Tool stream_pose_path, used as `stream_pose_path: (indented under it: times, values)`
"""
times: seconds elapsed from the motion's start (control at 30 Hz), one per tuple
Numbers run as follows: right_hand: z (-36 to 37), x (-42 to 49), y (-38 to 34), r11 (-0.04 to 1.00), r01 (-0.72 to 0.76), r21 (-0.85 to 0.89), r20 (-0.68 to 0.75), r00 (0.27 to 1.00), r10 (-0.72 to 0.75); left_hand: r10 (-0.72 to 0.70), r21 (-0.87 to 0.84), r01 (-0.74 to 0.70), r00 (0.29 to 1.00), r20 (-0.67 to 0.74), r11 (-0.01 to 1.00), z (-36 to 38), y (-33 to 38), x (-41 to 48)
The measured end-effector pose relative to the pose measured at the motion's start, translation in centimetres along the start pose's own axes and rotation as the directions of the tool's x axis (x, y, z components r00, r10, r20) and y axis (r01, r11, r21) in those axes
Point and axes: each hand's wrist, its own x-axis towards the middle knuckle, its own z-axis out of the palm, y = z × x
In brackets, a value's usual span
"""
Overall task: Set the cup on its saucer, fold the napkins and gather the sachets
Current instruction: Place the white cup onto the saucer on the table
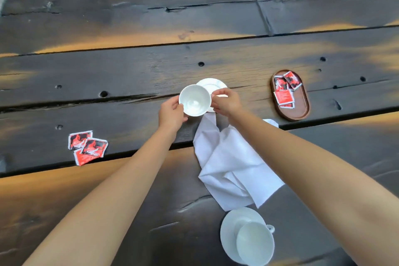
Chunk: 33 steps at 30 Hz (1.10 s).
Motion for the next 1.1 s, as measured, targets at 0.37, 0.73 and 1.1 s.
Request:
stream_pose_path:
  times: [0.37,0.73,1.1]
  values:
    - [-3.8,2.3,0.9,0.979,-0.051,0.197,-0.119,0.99,0.076,-0.034,0.033,0.033,0.999,0.03,0.999,5.5,1.0,1.9]
    - [-4.4,4.0,1.2,0.97,-0.12,0.214,-0.076,0.987,0.139,-0.052,0.084,0.051,0.999,0.006,0.995,6.8,1.1,3.3]
    - [-4.1,5.5,0.9,0.909,-0.214,0.359,-0.05,0.968,0.247,-0.046,0.126,0.039,0.998,0.053,0.991,7.1,1.3,5.0]
